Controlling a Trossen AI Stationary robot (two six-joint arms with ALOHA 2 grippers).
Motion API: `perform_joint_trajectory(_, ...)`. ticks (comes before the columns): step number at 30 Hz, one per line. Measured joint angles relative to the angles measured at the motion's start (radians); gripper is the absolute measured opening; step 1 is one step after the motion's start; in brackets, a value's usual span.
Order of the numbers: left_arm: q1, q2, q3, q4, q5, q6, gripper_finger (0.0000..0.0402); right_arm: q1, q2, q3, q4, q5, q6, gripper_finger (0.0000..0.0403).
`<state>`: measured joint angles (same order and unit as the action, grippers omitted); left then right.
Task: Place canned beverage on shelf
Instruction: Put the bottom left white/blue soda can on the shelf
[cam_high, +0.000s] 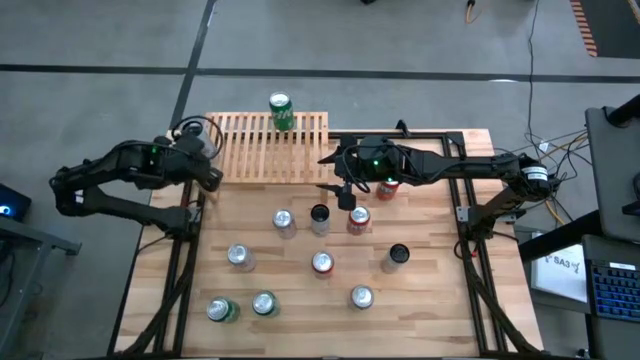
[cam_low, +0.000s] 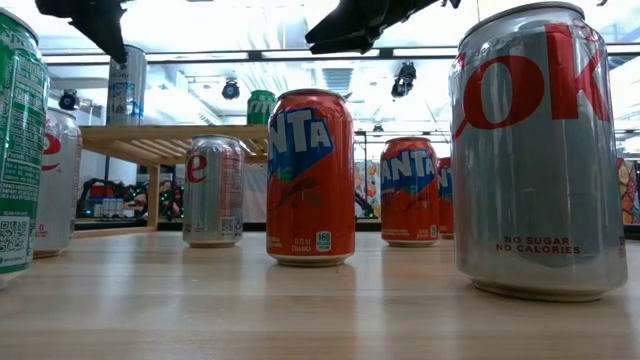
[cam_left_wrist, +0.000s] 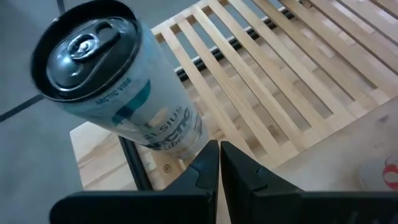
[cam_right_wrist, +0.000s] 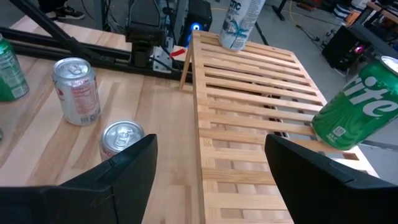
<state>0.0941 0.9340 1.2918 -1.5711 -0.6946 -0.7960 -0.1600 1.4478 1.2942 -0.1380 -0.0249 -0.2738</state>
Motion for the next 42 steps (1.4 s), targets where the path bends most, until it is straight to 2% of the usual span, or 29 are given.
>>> perform_joint_trajectory(4,0.0,-0.006,0.0,0.0,-0.081,0.0,0.0,0.0,0.0,0.0,-0.002,0.0,-0.008,0.0283)
perform_joint_trajectory(12,0.003,-0.005,-0.02,0.0,-0.17,0.001,0.0,0.0,0.0,0.0,-0.006,0.0,-0.011,0.0283)
perform_joint_trajectory(26,0.045,-0.005,-0.133,0.009,-0.213,0.0,0.0,0.0,0.0,0.0,-0.007,0.0,-0.015,0.0283)
perform_joint_trajectory(42,0.046,-0.001,-0.15,0.052,-0.285,0.002,0.0,0.0,-0.001,0.0,-0.007,0.0,-0.014,0.0283)
